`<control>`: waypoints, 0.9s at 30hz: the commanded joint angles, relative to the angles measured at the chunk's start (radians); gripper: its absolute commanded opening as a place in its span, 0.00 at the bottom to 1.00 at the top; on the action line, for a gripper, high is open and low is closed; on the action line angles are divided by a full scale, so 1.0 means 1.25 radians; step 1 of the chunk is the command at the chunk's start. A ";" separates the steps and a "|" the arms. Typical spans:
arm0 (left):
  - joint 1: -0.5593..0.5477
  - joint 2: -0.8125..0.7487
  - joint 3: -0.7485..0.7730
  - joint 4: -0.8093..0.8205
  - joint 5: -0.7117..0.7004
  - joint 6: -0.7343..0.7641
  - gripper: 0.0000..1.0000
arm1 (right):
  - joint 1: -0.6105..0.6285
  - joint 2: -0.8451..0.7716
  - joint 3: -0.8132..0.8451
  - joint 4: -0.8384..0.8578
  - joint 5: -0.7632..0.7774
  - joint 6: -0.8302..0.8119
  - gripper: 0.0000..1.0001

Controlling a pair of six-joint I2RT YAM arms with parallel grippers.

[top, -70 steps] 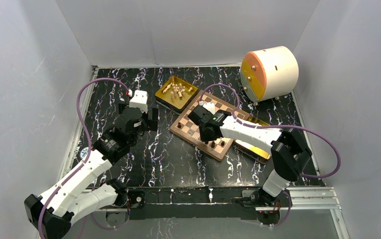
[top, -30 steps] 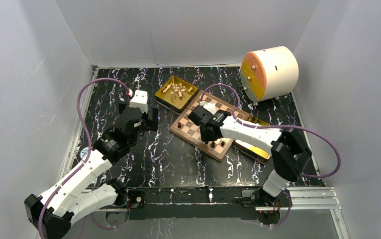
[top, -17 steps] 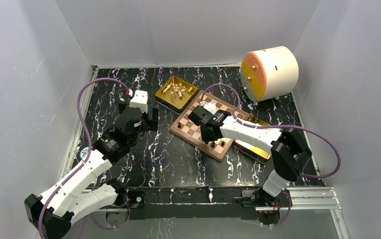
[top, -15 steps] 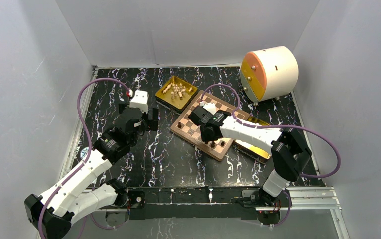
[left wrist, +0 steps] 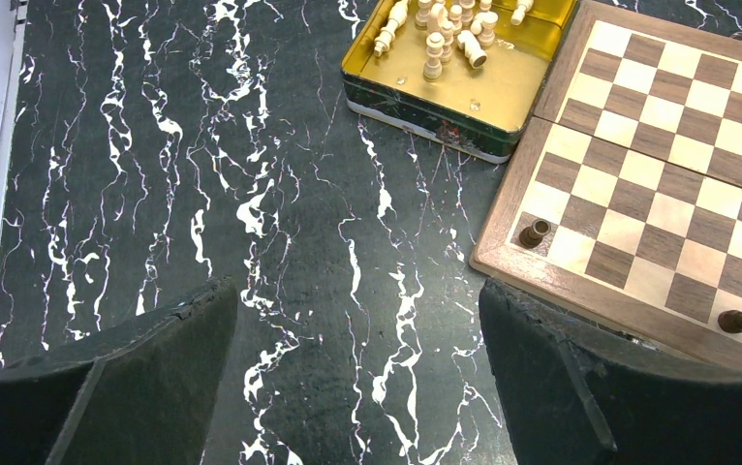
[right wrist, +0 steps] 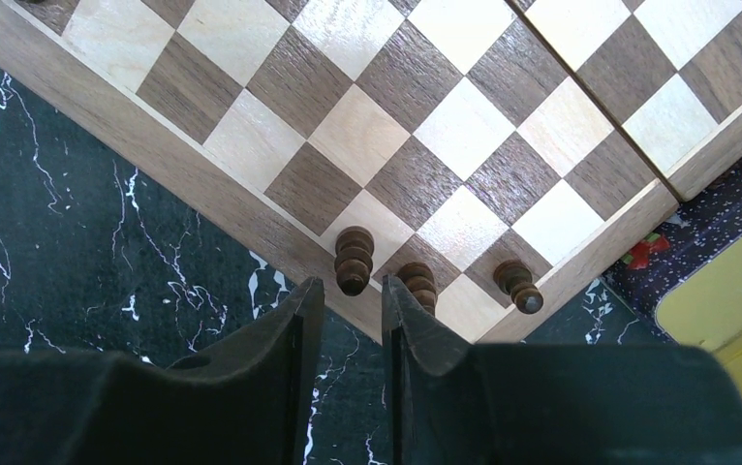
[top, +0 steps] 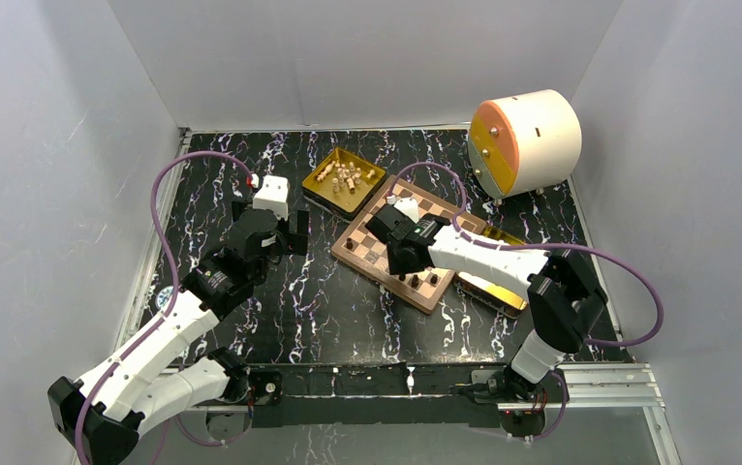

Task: Set up the chess pieces on the board
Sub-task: Place the chess piece on the chessboard.

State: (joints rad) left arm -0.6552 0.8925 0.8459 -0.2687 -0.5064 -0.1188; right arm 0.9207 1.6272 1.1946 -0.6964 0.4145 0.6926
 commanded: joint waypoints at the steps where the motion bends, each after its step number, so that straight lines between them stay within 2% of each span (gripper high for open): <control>1: -0.003 -0.006 -0.003 0.021 -0.005 0.004 0.91 | 0.001 0.009 0.011 0.029 0.003 -0.017 0.38; 9: -0.003 -0.010 -0.005 0.021 -0.007 0.005 0.92 | 0.001 0.036 0.031 0.008 0.020 -0.019 0.36; 17: -0.003 -0.012 -0.004 0.021 -0.007 0.005 0.91 | 0.001 0.035 0.039 -0.006 0.023 -0.019 0.23; 27: -0.004 -0.012 -0.004 0.021 -0.006 0.004 0.91 | 0.000 0.015 0.032 -0.016 0.023 -0.012 0.20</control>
State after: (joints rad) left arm -0.6552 0.8925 0.8459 -0.2687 -0.5060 -0.1181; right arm 0.9207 1.6779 1.2095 -0.7090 0.4210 0.6735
